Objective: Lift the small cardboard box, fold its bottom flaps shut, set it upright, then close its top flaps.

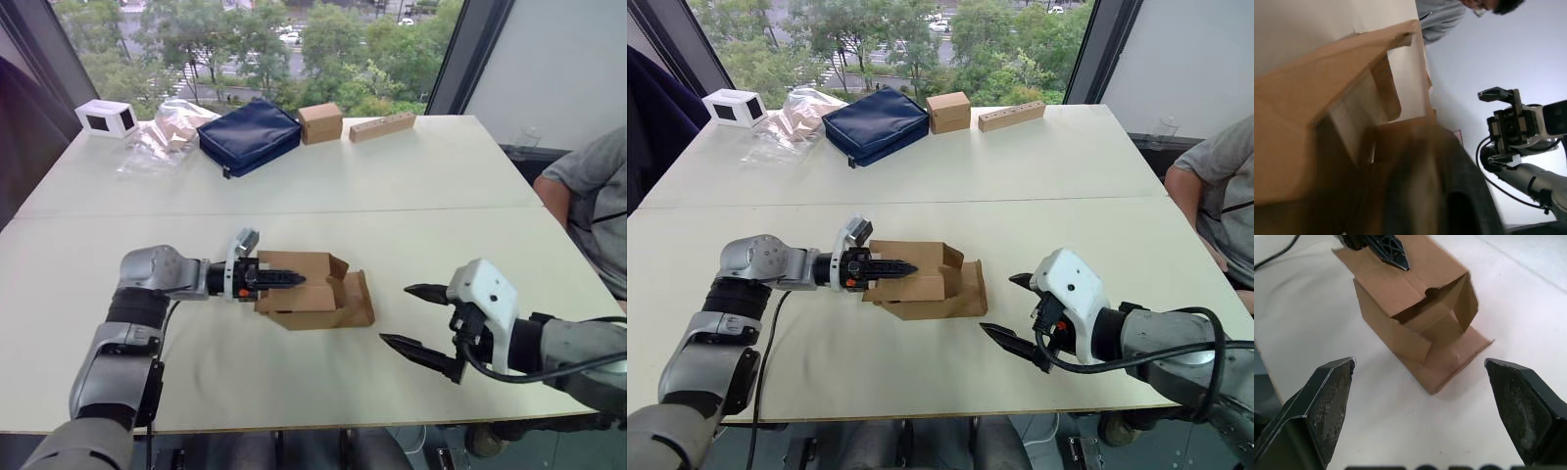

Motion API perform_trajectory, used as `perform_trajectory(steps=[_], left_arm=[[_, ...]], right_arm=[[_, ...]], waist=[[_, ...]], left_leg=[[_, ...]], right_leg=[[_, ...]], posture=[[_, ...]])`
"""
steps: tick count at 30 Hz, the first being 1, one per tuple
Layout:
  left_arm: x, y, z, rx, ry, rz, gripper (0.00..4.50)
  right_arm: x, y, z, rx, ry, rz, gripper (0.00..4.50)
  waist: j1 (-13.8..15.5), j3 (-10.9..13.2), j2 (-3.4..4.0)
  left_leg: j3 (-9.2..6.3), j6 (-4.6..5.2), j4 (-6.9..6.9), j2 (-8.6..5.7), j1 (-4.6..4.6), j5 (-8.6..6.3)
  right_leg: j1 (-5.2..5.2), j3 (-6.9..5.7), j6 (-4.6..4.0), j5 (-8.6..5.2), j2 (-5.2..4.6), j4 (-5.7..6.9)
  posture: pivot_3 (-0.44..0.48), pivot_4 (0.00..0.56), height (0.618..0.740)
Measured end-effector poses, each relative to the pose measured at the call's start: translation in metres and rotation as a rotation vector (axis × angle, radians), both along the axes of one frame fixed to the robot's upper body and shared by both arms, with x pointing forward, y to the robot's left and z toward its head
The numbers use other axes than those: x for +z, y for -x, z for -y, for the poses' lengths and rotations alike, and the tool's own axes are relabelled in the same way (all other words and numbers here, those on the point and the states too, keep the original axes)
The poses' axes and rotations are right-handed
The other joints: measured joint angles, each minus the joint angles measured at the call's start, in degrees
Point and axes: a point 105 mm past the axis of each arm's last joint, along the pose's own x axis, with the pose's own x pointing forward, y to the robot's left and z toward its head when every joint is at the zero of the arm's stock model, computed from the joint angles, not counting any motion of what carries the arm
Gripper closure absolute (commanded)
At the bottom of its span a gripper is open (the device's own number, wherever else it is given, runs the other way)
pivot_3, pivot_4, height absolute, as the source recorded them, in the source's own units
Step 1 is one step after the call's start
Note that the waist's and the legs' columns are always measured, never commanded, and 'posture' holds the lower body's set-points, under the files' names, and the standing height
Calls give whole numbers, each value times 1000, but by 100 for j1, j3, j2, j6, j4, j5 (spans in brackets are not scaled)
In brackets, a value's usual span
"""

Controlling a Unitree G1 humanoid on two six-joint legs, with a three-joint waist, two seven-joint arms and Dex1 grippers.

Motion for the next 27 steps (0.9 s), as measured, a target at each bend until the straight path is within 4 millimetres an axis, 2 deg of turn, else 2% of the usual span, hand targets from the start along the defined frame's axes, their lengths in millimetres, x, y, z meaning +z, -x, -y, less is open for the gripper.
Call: perform_trajectory(steps=[4, 8, 9, 12, 13, 15, 18, 24, 27], left_arm=[[0, 0, 0, 1, 10, 4, 4457], [12, -5, -8, 13, 38, 128, 4457], [19, -8, -12, 20, 41, 176, 4457], [57, -20, -28, 30, 18, 393, 4457], [75, -23, -30, 20, 8, 488, 4496], [97, -23, -29, -9, 5, 613, 4500], [116, -19, -20, -73, -1, 732, 4500], [130, -15, -14, -124, -20, 844, 4500], [138, -14, -11, -137, -17, 880, 4500]], right_arm=[[-4, 1, 2, -3, -2, 1, 0], [1, -3, 5, -32, -95, 7, 0], [6, -8, 8, -58, -149, 22, 0], [31, -27, 23, -161, -312, 95, 0], [44, -33, 26, -189, -394, 134, 271], [63, -42, 28, -216, -539, 167, 835], [103, -55, 31, -241, -729, 274, 1986], [119, -75, 28, -298, -732, 364, 4369], [125, -77, 14, -251, -717, 384, 4472]], waist=[[-9, 0, 0], [-19, 1, -1], [-20, 3, -4], [-12, 3, -5], [-13, 2, -2], [-6, 0, 2], [-10, 1, 3], [-27, 3, 3], [-32, 3, 4]], left_leg=[[-1, 0, 0, 1, 1, 0], [0, 0, 0, 4, 1, 0], [0, -1, 0, 6, 1, 1], [1, -4, 0, 5, 1, 2], [3, -4, -1, 4, 1, 2], [5, -4, -3, 1, 1, 2], [7, -4, -3, 0, -1, 2], [8, -3, -3, 4, -6, 2], [7, -2, -4, 6, -7, 1]], right_leg=[[0, 0, 0, 0, 4, 0], [0, 0, 0, 0, 4, 0], [-1, 1, 0, 0, 6, 1], [-1, 0, -1, 0, 5, 0], [-1, 0, -1, 0, 2, -1], [0, 1, 0, 0, -2, -2], [-2, 1, 0, 0, -4, -2], [-13, 4, 0, 0, 6, 2], [-16, 4, 0, 0, 8, 3]], posture=[[0, 150, 740], [0, 150, 740], [0, 150, 740], [0, 150, 740], [0, 150, 740], [0, 150, 740], [0, 150, 740], [0, 150, 740], [0, 150, 740]])
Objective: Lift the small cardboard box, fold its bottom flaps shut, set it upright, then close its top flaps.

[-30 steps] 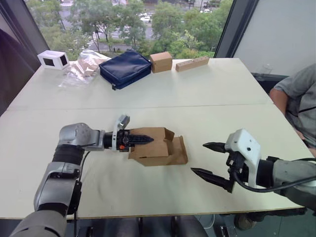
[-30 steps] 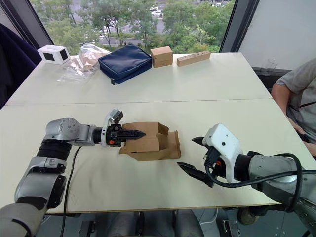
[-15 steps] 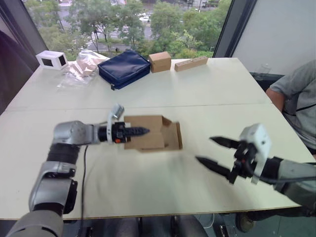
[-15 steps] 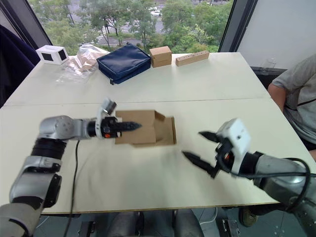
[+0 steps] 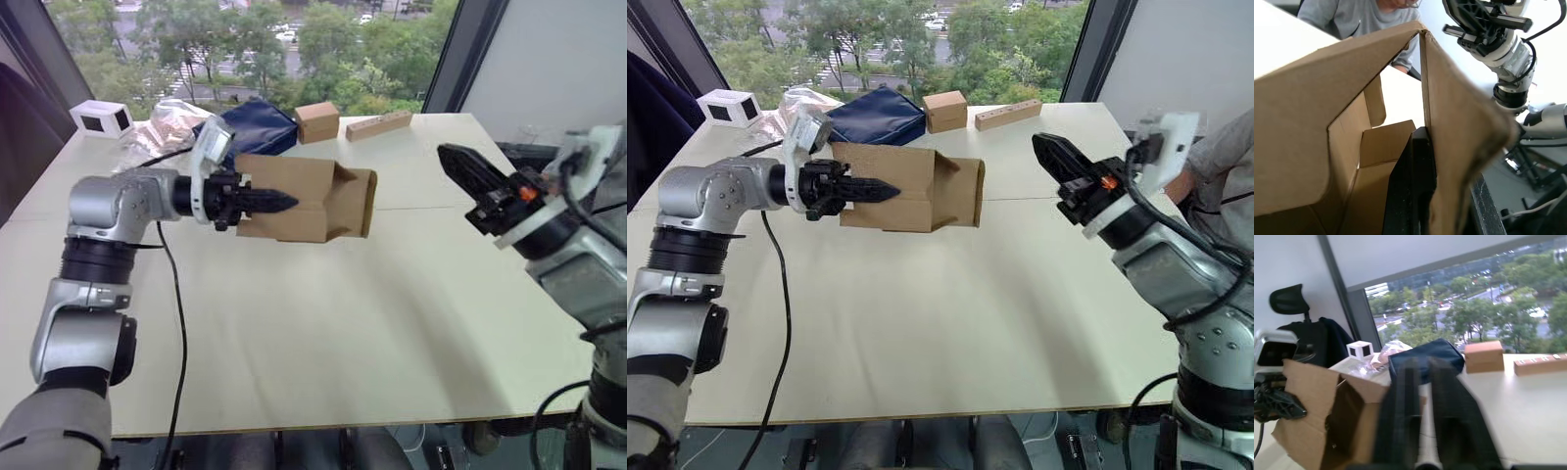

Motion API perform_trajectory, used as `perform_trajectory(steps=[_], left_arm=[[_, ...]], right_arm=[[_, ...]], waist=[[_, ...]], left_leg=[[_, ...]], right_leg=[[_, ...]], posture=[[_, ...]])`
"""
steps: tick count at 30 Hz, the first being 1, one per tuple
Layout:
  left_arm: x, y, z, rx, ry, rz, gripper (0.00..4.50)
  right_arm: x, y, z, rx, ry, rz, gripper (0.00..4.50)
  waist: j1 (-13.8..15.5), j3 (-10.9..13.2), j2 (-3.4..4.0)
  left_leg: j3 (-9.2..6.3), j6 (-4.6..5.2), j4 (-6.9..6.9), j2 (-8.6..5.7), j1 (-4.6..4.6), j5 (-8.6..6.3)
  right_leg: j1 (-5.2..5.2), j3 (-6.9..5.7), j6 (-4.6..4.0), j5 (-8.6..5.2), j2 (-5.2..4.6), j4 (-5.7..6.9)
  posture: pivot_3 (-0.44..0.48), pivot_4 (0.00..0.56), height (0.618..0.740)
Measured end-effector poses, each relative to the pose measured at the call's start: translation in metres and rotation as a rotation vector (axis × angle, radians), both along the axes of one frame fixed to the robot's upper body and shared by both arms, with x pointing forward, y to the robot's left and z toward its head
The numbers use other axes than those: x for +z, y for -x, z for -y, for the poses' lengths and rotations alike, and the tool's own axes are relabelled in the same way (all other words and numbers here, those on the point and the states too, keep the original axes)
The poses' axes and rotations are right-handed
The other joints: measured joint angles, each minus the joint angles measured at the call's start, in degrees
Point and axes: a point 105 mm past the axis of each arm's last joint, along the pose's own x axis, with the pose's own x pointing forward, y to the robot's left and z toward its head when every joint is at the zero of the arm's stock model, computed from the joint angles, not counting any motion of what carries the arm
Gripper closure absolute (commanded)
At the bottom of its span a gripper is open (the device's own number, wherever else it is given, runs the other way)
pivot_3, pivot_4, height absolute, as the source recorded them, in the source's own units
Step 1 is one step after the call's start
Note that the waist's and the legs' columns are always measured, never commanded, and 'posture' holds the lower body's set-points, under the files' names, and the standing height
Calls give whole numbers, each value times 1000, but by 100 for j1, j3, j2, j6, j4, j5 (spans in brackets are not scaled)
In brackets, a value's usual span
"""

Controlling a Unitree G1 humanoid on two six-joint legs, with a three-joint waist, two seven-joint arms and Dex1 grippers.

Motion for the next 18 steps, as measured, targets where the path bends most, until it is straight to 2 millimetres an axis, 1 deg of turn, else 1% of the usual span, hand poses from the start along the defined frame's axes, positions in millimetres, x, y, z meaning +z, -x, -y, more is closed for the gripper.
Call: perform_trajectory(steps=[2, 5, 8, 13, 18], left_arm=[[4, 5, 3, -24, -4, 24, 4500], [10, 14, 9, -64, -8, 52, 4500], [11, 19, 11, -83, -13, 65, 4500], [10, 22, 12, -92, -7, 58, 4500], [12, 22, 12, -83, -6, 69, 4500]], right_arm=[[-1, 0, -7, 24, 16, -1, 4472], [-7, 1, -22, 63, 81, -15, 4472], [-13, -1, -36, 90, 135, -21, 4472], [-18, -6, -47, 99, 173, -18, 4472], [-23, -3, -61, 168, 175, -28, 4472]], waist=[[0, 0, 0], [3, 0, 0], [0, 0, 0], [2, 0, 1], [-1, 0, 1]], left_leg=[[0, 1, 0, 0, -2, 0], [-1, 0, 1, 0, -2, 0], [0, 0, 1, 0, -2, 0], [0, 0, 1, 0, -3, 0], [-1, 1, 1, 0, -3, 0]], right_leg=[[0, 0, 0, 0, -1, -1], [-1, 1, 0, 0, -2, 0], [0, 1, 0, 0, -1, 0], [-2, 1, 0, 0, 0, 0], [-3, 1, 0, 0, 0, 1]], posture=[[0, 150, 740], [0, 150, 740], [0, 150, 740], [0, 150, 740], [0, 150, 740]])
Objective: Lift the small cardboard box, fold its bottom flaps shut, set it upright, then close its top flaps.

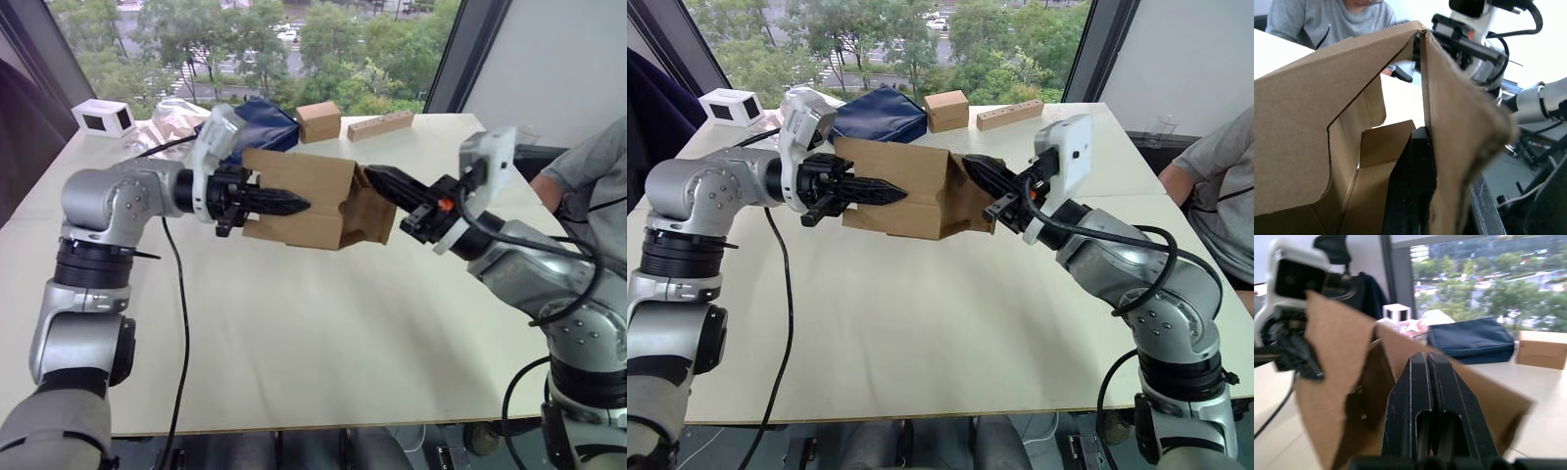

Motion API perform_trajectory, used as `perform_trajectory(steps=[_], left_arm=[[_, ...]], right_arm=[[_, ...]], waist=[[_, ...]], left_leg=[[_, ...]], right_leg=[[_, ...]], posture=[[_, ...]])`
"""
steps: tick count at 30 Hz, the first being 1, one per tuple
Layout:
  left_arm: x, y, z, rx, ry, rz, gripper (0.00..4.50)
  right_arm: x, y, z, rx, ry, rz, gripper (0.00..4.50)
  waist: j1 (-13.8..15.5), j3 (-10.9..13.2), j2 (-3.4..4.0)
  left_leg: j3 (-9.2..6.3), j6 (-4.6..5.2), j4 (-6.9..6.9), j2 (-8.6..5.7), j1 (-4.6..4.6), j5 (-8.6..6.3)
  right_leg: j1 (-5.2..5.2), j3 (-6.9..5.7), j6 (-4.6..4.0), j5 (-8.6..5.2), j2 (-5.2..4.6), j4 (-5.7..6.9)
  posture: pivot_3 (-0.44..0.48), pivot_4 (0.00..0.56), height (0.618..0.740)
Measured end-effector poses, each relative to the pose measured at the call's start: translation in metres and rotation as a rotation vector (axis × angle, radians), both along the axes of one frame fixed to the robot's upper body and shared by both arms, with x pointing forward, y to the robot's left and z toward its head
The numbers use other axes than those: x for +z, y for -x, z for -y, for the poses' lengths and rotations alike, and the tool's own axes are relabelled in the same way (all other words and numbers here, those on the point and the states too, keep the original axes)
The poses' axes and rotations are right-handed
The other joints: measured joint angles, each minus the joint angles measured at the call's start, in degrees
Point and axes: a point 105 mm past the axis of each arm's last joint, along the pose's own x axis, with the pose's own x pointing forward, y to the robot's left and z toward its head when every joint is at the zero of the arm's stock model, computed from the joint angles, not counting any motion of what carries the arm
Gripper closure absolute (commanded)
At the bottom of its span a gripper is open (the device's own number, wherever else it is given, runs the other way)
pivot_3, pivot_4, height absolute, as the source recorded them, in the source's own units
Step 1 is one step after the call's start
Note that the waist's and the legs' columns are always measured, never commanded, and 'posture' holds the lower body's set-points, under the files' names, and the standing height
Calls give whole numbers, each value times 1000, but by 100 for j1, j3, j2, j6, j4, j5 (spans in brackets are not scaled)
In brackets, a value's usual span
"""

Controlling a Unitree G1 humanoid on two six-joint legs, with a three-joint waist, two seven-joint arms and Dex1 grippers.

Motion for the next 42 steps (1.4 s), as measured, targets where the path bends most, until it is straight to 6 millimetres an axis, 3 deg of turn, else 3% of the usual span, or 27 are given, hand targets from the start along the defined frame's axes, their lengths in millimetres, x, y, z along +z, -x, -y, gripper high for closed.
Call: perform_trajectory(steps=[7, 17, 23, 29, 31, 36, 42], left_arm=[[3, 2, 1, -9, 15, 1, 4500], [4, 5, 3, -18, 20, 1, 4500], [2, -2, 1, 11, 30, -19, 4500], [1, -7, -1, 32, 34, -22, 4500], [2, -8, 0, 31, 36, -22, 4500], [2, -10, -3, 41, 39, -27, 4500], [6, -9, 1, 24, 45, -17, 4500]], right_arm=[[-4, 3, -17, 62, -17, -22, 4472], [-1, -1, -23, 73, -60, -23, 4472], [1, 2, -12, 52, -55, -6, 4472], [0, 21, 6, 93, -48, -43, 4472], [-7, 28, 15, 82, -13, -69, 4472], [-53, 35, 41, -8, 144, -218, 4472], [-58, 32, 40, -25, 212, -171, 4472]], waist=[[-3, 0, 1], [-3, 1, 1], [3, 1, 1], [2, 1, 1], [8, 0, 0], [3, 2, -2], [-11, 2, -1]], left_leg=[[0, 0, 0, 0, 0, 0], [0, 0, 0, 0, 0, 0], [0, 0, 0, -2, -1, 0], [-2, 0, -1, -1, -2, 0], [-3, 2, -2, 0, -3, -1], [1, 3, 1, -4, -4, -2], [-1, 4, -2, 0, 0, -2]], right_leg=[[-1, 0, 0, 0, -1, 2], [-2, 0, 0, 0, -1, 2], [-2, 0, 0, 0, -1, 2], [-2, -1, 0, 0, -2, 1], [-1, -1, 0, 0, 0, 0], [1, 1, 0, 0, 1, -4], [-1, 2, -1, -1, 14, -3]], posture=[[0, 150, 740], [0, 150, 740], [0, 150, 740], [0, 150, 740], [0, 150, 740], [0, 150, 740], [0, 150, 740]])
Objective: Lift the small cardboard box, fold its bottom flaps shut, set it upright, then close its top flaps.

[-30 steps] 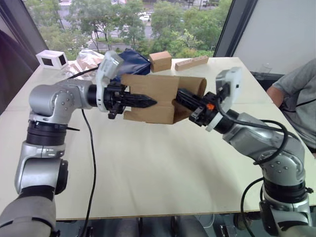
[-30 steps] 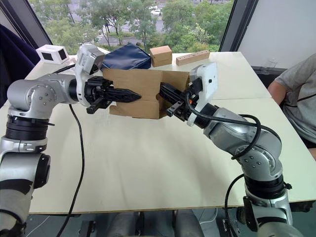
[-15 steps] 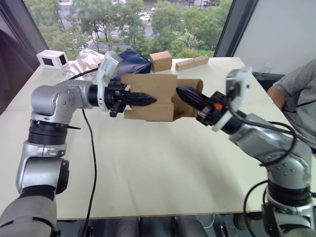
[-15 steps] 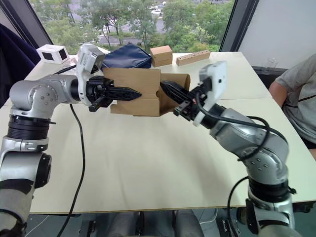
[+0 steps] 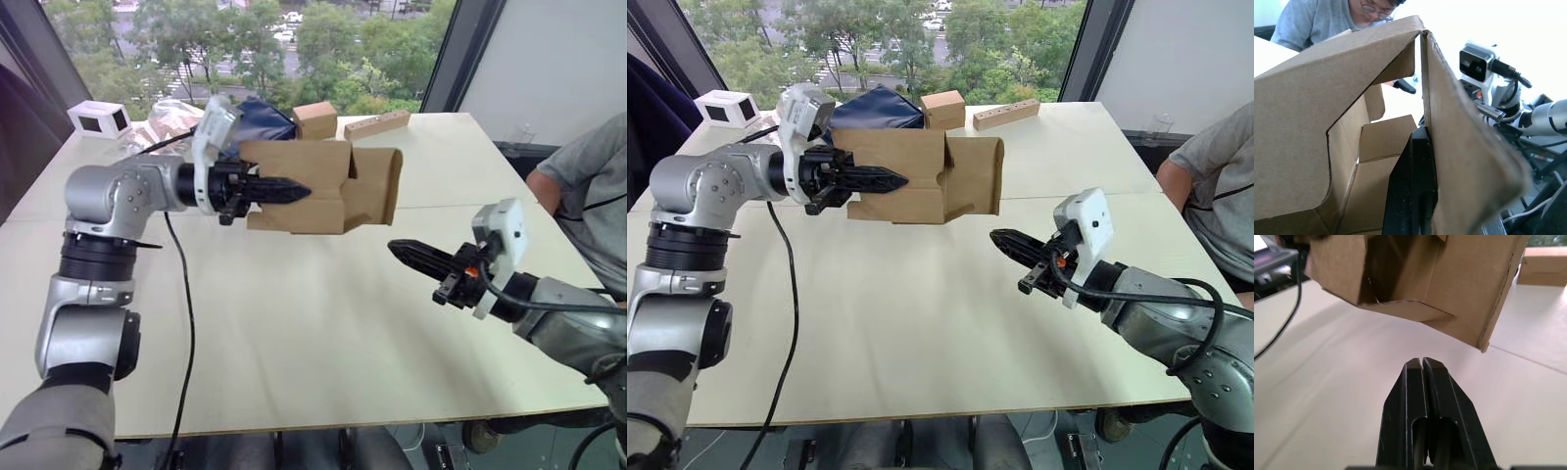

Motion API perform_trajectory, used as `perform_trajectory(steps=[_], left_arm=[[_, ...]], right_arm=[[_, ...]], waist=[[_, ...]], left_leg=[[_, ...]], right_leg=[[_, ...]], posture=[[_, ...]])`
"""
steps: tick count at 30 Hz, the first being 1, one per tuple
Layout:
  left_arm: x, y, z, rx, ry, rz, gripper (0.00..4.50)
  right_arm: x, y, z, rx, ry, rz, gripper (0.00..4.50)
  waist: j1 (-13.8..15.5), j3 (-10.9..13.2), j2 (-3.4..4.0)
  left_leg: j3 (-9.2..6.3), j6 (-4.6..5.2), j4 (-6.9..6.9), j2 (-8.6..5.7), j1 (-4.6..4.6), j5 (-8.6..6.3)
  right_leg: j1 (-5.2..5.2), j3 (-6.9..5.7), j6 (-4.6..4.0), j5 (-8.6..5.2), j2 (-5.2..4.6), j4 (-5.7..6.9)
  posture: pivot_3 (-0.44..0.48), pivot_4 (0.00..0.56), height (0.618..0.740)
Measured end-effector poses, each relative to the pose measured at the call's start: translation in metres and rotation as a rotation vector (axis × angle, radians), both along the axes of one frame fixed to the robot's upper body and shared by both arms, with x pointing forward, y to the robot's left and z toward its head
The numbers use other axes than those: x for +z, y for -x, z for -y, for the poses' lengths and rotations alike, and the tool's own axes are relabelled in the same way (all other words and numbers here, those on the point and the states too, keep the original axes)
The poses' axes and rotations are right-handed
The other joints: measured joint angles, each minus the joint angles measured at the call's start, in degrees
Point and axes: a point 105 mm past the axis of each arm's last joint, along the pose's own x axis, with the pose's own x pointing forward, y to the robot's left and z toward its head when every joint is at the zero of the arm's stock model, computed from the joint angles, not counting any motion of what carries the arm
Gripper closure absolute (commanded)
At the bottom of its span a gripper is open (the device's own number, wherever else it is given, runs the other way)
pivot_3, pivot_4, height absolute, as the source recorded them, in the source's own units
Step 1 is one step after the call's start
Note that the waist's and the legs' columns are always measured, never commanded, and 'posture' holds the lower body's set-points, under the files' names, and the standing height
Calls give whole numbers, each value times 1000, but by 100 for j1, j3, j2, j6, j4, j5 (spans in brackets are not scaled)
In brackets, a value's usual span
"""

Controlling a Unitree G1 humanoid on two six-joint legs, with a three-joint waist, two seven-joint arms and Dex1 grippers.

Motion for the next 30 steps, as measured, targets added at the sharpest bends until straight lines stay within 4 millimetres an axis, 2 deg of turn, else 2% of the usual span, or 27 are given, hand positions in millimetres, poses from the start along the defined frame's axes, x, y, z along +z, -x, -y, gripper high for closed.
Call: perform_trajectory(steps=[5, 11, 16, 30], left_arm=[[1, 4, 2, -16, -7, 9, 4500], [3, 9, 6, -33, -14, 25, 4500], [1, 11, 6, -38, -10, 16, 4500], [1, 11, 6, -29, -6, 2, 4500]], right_arm=[[6, -4, -14, 39, -6, 52, 4472], [17, -9, -20, 67, -31, 86, 4472], [28, -12, -32, 110, -100, 109, 4472], [20, -11, -45, 157, -67, 104, 4472]], waist=[[12, 0, 0], [26, 0, 0], [13, 0, 0], [14, 0, 0]], left_leg=[[1, -1, 2, 1, -1, 1], [0, -1, 3, 1, -2, 1], [-1, -1, 2, 3, -2, 1], [0, -1, 2, 1, -2, 1]], right_leg=[[0, 0, 0, 0, -5, 0], [1, 0, 0, 0, -10, 0], [-1, 0, 0, 0, -7, 1], [0, -1, 0, 0, -9, 1]], posture=[[0, 150, 740], [0, 150, 740], [0, 150, 740], [0, 150, 740]])
